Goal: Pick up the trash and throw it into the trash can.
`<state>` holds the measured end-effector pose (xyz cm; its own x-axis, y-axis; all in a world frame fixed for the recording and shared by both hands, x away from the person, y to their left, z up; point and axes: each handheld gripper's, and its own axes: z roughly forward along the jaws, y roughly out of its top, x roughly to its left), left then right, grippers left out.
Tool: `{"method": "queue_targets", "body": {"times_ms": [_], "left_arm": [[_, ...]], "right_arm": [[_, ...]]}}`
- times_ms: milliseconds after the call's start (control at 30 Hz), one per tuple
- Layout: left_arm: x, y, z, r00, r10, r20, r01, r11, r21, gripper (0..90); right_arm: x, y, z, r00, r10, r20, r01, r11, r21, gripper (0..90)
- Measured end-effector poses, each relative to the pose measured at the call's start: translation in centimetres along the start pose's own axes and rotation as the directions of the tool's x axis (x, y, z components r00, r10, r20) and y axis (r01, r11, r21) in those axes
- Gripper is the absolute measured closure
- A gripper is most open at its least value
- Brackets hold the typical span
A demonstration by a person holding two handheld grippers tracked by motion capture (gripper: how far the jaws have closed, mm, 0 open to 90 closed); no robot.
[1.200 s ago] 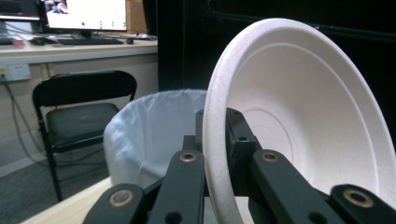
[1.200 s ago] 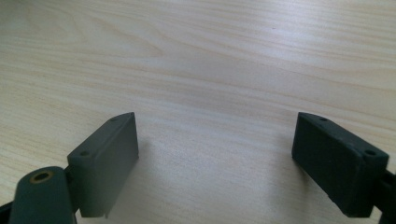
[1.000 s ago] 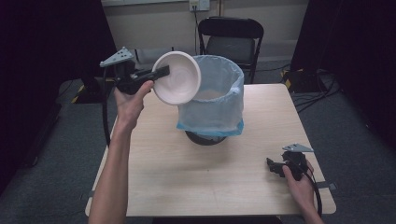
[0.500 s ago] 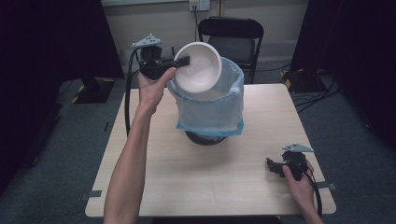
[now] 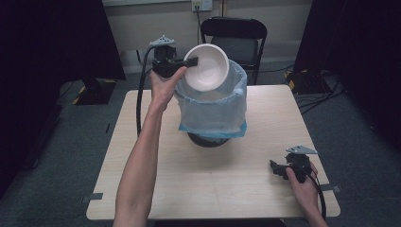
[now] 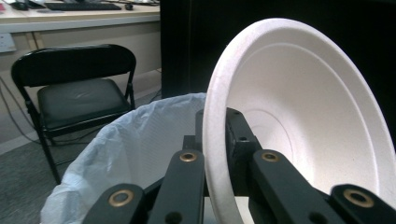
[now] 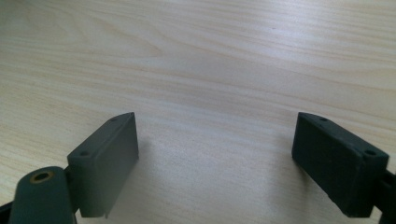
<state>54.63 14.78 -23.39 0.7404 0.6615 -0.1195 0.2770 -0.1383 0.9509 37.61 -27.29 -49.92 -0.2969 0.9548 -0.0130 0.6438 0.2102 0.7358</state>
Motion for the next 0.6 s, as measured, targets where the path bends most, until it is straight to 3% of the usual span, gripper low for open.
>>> {"method": "queue_targets", "body": {"times_ms": [100, 233, 600], "left_arm": [[0.33, -0.11, 0.01, 0.9997, -0.023, 0.002, 0.023, 0.9997, -0.006, 84.4], [0.44, -0.24, 0.03, 0.9994, -0.033, 0.012, 0.033, 0.9994, -0.005, 61.8], [0.28, -0.52, 0.21, 0.9997, -0.023, 0.005, 0.023, 0.9997, 0.012, 24.1]], "right_arm": [[0.00, 0.00, 0.00, 1.0000, 0.000, 0.000, 0.000, 1.000, 0.000, 13.9], [0.00, 0.00, 0.00, 1.0000, 0.000, 0.000, 0.000, 1.000, 0.000, 13.9], [0.00, 0.00, 0.00, 1.0000, 0.000, 0.000, 0.000, 1.000, 0.000, 13.9]]}}
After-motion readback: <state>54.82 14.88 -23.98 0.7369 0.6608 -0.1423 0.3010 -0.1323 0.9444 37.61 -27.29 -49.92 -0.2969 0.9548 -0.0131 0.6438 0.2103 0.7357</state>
